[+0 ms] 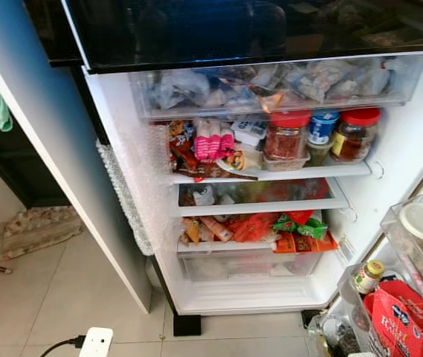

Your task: Restocking fridge

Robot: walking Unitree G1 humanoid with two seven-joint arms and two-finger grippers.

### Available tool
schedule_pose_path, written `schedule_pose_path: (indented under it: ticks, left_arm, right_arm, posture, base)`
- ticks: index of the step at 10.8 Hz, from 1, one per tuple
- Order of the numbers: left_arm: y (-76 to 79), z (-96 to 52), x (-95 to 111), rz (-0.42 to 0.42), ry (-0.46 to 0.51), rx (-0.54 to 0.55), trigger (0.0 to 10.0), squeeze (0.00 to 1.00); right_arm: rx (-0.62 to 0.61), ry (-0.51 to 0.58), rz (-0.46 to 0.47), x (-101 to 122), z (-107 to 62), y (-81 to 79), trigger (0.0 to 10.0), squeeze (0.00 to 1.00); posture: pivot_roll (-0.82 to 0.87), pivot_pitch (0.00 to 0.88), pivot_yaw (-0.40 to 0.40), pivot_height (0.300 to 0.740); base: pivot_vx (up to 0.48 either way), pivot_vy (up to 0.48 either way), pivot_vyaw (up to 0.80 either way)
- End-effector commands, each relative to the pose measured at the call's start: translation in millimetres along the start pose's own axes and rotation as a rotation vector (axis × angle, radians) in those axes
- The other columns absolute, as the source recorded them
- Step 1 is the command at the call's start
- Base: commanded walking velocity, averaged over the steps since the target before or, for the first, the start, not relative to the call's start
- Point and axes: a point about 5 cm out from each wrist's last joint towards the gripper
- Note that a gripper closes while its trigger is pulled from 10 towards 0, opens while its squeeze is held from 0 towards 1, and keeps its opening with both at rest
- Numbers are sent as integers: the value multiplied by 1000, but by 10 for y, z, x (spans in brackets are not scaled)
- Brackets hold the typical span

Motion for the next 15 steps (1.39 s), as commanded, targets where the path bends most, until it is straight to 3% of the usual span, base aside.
schedule_pose_path:
  ticks: [1, 9, 13, 15]
  left_arm:
    - [-38, -6, -12, -1, -11, 8, 10000, 0]
    - [-43, -7, -13, 1, -10, 11, 10000, 0]
    - [-47, -6, -6, 1, -9, 13, 10000, 0]
    - [-47, -6, -3, 3, -9, 12, 10000, 0]
  right_arm:
    - [8, -22, -1, -58, -9, -24, 10000, 0]
    - [-115, -43, -162, -137, -19, 314, 10000, 0]
    - [-168, -62, -174, -198, -40, 524, 10000, 0]
    - [-176, -61, -165, -184, -38, 523, 10000, 0]
  posture:
    - [-82, 0, 39, 740]
    - [-81, 0, 43, 740]
    - [-83, 0, 47, 740]
    - [-84, 0, 49, 740]
  base:
    - [0, 0, 0]
    - [0, 0, 0]
    - [0, 0, 0]
    - [0, 0, 0]
Point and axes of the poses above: a point about 5 cm out from each wrist's last joint towards the gripper, its own z axis pointing out of the wrist towards the gripper, its own x axis along the axis of the wrist's last joint, y = z × x, and after that the axes turned 11 degrees about -z, right-handed
